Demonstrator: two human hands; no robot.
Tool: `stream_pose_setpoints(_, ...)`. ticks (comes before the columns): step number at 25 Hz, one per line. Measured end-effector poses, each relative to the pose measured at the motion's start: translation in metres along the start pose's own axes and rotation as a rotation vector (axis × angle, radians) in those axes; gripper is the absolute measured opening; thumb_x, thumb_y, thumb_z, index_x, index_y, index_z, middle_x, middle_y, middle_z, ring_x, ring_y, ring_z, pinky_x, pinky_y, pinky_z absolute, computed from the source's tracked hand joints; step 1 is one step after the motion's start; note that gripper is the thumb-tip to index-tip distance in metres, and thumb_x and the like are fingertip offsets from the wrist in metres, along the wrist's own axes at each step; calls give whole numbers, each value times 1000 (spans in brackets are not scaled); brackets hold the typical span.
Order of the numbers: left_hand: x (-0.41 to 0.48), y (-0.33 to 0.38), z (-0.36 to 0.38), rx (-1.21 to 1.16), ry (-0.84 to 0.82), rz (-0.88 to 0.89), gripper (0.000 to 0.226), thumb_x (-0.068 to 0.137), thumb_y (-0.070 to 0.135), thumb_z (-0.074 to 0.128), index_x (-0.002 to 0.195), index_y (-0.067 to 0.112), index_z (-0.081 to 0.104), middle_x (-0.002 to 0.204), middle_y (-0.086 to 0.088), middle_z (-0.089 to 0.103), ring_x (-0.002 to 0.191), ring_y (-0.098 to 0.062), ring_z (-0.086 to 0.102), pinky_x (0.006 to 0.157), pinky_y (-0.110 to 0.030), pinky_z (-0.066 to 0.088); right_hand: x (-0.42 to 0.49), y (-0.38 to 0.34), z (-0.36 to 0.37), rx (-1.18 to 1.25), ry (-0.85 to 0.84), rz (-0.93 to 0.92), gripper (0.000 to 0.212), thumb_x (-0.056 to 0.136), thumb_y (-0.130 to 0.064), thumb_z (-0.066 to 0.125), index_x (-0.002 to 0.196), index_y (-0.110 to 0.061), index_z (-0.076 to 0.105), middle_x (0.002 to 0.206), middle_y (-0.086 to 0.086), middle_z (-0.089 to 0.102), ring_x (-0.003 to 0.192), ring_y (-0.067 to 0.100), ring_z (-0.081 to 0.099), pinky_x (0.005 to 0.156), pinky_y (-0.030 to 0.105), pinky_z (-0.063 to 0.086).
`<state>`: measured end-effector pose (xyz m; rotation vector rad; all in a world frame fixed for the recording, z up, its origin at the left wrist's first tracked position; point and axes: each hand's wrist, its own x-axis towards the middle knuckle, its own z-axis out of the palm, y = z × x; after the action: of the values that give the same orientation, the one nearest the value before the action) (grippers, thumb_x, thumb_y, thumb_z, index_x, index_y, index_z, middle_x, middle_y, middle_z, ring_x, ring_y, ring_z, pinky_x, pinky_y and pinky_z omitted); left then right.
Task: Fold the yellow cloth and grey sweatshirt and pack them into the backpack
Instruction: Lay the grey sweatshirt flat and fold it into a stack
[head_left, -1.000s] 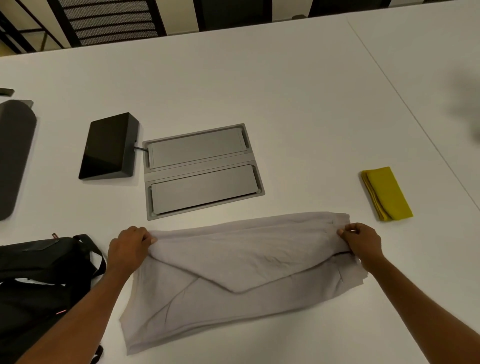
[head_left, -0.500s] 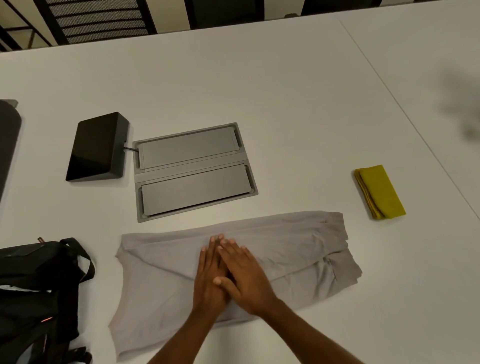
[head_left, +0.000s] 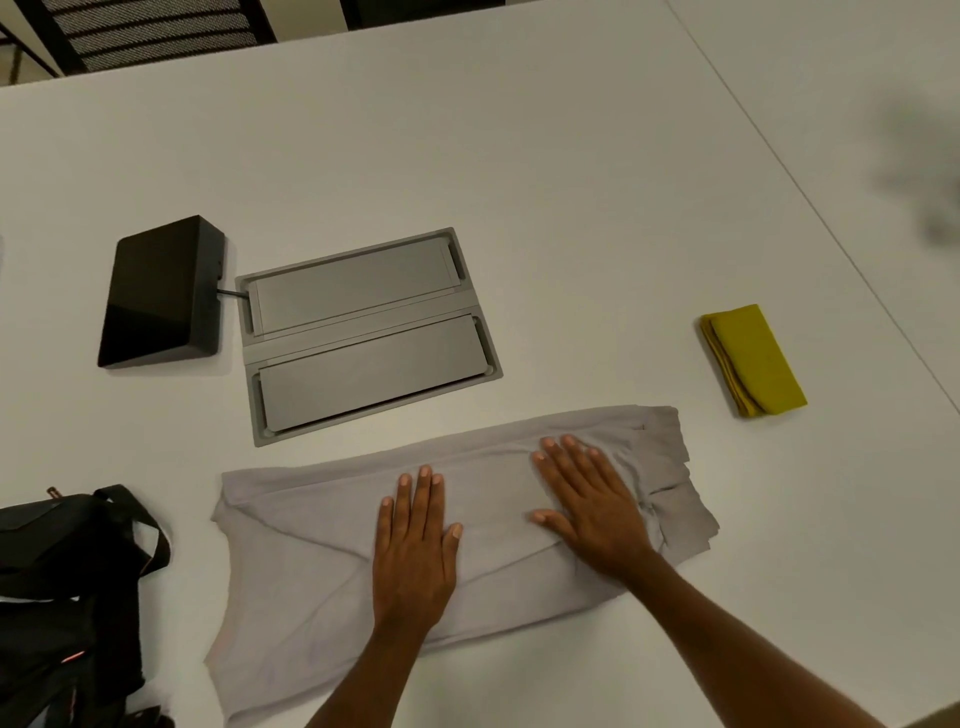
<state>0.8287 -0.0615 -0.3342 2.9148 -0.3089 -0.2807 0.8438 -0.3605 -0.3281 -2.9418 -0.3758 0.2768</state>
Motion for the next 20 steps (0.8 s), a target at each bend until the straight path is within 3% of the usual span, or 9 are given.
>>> stream_pose_setpoints(6,0,1,-6,-7,-12,3,72,111,46,36,171,13,15,181,-8,7,167,-29,6,132,-54,21,-6,28,-6,51,-20,108,87,107,-69,35,170,-17,6,179,1,2,165,19,-1,132,49,19)
stream_pose_setpoints(9,1,2,-7,-14,-14,17,71,110,46,35,170,11,19,180,-10,11,167,-31,10,132,-55,21,-8,23,-11,169,70,197,81,107,-61,44,169,-15,19,177,4,16,165,20,10,132,46,22)
stream_pose_setpoints(13,11,6,-11,-104,-23,-32,63,106,37,47,161,7,44,173,-16,32,159,-38,34,124,-59,36,-37,37,-29,255,316,560,72,97,-37,72,158,-11,43,162,14,47,148,34,46,118,51,43)
stream_pose_setpoints(16,30,28,-26,-206,-4,-78,43,97,15,72,140,7,66,159,-19,49,132,-39,61,100,-53,57,-70,48,-35,426,338,948,81,88,-41,83,153,-8,46,153,19,52,138,40,50,108,55,50)
stream_pose_setpoints(18,49,55,-36,-305,8,-42,37,97,11,73,134,11,70,155,-13,53,120,-33,68,89,-48,63,-88,51,-34,603,346,1145,87,83,-41,88,152,-6,47,148,21,52,134,43,50,104,54,49)
stream_pose_setpoints(20,71,89,-44,-456,-32,49,35,100,13,69,136,16,68,152,-4,55,113,-25,70,88,-45,64,-100,49,-34,862,374,1277,87,81,-35,91,151,-9,47,143,17,52,128,37,55,102,46,51)
